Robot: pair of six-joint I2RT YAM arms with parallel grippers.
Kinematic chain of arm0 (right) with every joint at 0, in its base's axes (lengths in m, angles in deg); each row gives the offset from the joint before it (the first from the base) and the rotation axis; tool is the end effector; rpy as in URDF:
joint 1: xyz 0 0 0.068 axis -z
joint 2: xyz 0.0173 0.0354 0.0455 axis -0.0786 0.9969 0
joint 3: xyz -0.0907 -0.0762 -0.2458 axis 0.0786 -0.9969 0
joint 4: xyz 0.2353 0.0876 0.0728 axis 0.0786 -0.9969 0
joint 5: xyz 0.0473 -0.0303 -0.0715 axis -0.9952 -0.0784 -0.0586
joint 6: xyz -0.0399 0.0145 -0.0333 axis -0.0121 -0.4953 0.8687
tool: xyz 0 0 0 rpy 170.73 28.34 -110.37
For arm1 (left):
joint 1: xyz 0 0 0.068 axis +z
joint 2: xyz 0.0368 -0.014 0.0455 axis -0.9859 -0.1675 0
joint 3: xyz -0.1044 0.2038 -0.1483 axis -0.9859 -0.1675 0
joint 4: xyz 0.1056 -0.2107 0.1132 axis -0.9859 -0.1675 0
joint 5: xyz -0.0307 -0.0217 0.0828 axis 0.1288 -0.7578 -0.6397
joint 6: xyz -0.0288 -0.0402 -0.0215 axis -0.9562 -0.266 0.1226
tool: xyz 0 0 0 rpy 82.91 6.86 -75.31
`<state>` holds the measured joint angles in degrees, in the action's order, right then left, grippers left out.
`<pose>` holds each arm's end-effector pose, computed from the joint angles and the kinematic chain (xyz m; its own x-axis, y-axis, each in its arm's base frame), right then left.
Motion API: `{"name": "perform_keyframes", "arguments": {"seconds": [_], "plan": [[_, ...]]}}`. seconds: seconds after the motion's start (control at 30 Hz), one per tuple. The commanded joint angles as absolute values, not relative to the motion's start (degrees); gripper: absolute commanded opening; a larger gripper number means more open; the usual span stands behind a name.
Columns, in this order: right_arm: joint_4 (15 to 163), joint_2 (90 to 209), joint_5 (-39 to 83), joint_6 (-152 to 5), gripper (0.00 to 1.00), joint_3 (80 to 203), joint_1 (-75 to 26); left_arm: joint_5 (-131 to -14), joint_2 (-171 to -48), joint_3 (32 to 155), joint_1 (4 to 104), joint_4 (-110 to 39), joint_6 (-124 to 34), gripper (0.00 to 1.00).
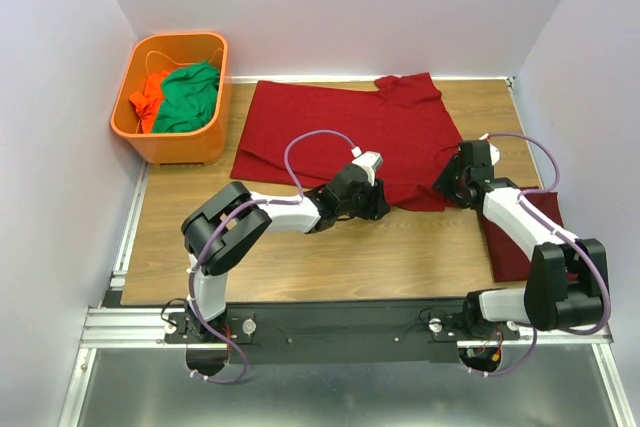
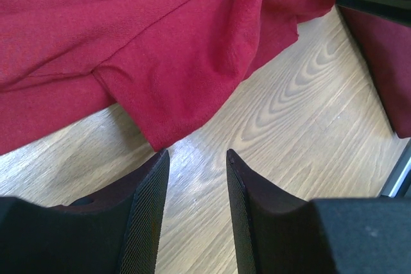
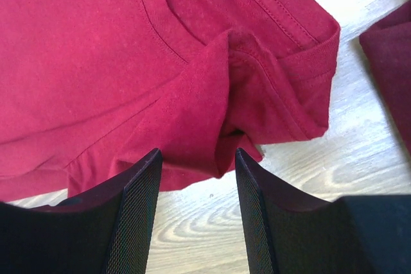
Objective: Fold and stack the t-shirts
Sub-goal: Fold the tshirt
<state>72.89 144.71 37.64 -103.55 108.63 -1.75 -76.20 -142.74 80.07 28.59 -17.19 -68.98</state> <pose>0.2642 0.0240 0.2030 -0.6174 0.5312 -0.5802 0.4429 0.8443 0.3017 0.2474 -0.3185 0.1613 -0.7311 -0.0133 -0.6822 0.4918 0.6828 -0.5403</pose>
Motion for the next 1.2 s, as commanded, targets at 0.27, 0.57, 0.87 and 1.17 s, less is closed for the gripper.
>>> {"name": "perform_keyframes", "arguments": {"seconds": [0.27,0.57,0.87,1.17], "plan": [[74.9,145.8,37.4,-103.9,0.54,109.9,-1.2,-80.4,-142.9,82.2,28.5,-21.0,-67.7,0.50],[74.8,144.4,35.4,-104.8,0.51,109.7,-1.3,-82.1,-143.0,82.6,28.5,-21.7,-68.0,0.51],[74.9,144.8,34.6,-105.4,0.45,110.4,-1.3,-81.4,-146.1,86.1,28.5,-20.4,-68.1,0.50],[74.8,146.1,34.5,-105.6,0.13,111.9,-1.2,-81.5,-147.5,88.8,28.5,-21.7,-68.1,0.28]]}}
